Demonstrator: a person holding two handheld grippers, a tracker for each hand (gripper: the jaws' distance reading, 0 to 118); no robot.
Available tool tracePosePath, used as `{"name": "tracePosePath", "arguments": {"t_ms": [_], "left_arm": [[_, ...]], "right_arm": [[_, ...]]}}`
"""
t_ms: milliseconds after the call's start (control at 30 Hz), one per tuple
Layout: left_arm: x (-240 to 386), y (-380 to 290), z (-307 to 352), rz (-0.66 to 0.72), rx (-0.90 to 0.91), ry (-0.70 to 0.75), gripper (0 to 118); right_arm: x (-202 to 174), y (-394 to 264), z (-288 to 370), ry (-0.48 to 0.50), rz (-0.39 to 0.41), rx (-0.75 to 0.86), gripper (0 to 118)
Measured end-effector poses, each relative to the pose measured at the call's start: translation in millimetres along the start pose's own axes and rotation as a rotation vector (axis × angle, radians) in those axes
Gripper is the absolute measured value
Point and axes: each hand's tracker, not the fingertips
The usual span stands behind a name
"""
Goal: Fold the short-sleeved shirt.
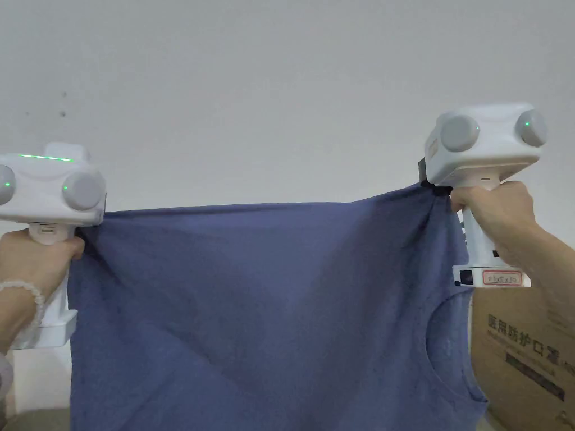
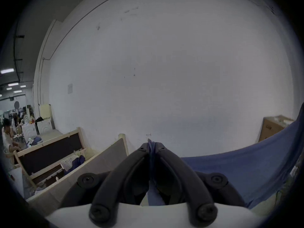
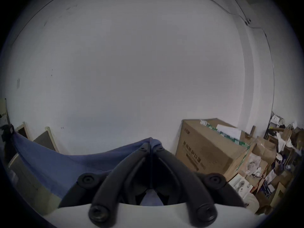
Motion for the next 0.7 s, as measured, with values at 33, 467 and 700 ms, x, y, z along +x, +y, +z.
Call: {"name": "tracePosePath", "arguments": {"t_ms": [33,467,700], "left_arm": [[6.5,-16.2,-8.6,-0.021,-0.012,-0.003,4],[76.7,-311.6,-98.5,-0.182,-0.481,-0.012,4],[68.7,-432.5,-54.5,-0.199,-0.679,-0.063,4]], "right_arm": [[-0.3,-13.8,-11.4,0.005,-0.007,-0.033,4],[-11.6,-294.3,-169.8,0.047,0.030,-0.568,4],[-0.5,-444.0,-157.4,0.037,0.016,-0.822,4]]}}
